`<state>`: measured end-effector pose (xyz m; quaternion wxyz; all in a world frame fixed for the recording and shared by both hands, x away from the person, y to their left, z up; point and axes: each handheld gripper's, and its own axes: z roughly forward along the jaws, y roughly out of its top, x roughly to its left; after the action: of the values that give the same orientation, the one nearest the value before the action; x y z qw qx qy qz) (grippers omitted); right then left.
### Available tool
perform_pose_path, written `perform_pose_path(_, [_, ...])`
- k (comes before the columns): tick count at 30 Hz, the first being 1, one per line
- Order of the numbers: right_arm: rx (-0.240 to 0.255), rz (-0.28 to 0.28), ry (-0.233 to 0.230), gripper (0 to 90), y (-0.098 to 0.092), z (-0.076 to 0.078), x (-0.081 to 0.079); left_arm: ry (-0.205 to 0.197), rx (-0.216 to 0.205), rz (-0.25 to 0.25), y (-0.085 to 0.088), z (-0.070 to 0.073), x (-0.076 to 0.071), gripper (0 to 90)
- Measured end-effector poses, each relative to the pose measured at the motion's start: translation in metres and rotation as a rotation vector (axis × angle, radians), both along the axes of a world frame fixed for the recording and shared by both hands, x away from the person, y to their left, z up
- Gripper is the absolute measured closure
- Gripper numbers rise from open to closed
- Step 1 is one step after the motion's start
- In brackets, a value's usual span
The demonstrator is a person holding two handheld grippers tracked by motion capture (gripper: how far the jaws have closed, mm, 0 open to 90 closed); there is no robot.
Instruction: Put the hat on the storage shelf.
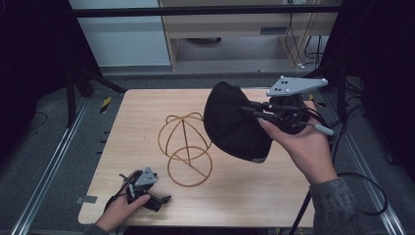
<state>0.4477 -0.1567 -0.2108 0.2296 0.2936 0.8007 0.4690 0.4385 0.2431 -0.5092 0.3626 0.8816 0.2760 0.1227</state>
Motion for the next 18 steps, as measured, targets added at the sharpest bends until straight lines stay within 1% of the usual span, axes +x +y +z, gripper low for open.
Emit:
perform_pose_path(4, [0.004, 0.014, -0.004, 77.0, 0.007, 0.001, 0.001, 0.0, -0.002, 0.002, 0.0, 0.0, 0.0, 0.0])
perform_pose_path(5, [0.004, 0.024, -0.006, 77.1, 0.012, 0.002, 0.002, -0.001, -0.002, 0.002, 0.0, 0.0, 0.0, 0.0])
perform_pose_path(7, [0.002, 0.029, -0.006, 77.1, 0.014, 0.003, 0.003, 0.0, -0.002, 0.002, 0.0, 0.0, 0.0, 0.0])
perform_pose_path(10, [-0.007, 0.045, -0.014, 77.1, 0.025, 0.009, 0.004, 0.0, -0.002, 0.001, 0.0, 0.0, 0.0, 0.0])
perform_pose_path(15, [-0.008, 0.059, -0.017, 77.1, 0.034, 0.012, 0.006, -0.001, -0.001, 0.001, 0.0, 0.0, 0.0, 0.0])
perform_pose_path(18, [-0.023, 0.075, -0.014, 77.1, 0.045, 0.014, 0.012, -0.001, -0.001, 0.001, 0.0, 0.0, 0.0, 0.0])
